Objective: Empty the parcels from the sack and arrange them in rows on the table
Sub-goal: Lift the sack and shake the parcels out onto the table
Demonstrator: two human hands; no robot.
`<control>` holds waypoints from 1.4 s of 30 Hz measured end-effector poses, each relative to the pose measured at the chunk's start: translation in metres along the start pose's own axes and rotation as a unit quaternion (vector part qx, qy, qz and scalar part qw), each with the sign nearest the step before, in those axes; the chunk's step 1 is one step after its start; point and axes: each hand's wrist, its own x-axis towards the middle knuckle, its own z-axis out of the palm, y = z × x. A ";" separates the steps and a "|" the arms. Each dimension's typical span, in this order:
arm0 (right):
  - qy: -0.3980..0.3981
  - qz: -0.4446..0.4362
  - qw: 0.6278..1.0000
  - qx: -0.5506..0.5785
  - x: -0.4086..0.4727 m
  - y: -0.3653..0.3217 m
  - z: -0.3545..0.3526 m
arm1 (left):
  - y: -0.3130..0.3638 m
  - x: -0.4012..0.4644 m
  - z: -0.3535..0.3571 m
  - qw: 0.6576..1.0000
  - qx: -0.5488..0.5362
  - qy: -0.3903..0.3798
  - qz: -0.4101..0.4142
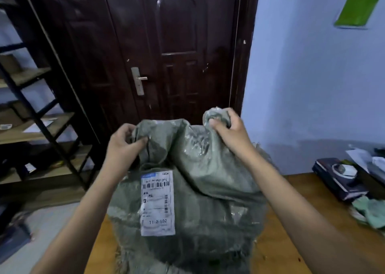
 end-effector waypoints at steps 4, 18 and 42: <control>-0.101 0.030 0.994 0.033 -0.007 -0.008 -0.008 | 0.007 -0.001 0.008 1.000 -0.003 0.007 -0.009; -0.320 0.065 0.941 0.091 -0.034 -0.030 0.014 | 0.026 -0.035 0.072 0.989 -0.105 -0.104 0.008; -0.105 -0.053 0.986 0.122 -0.015 -0.013 0.010 | 0.026 -0.022 0.037 0.964 -0.055 -0.253 0.059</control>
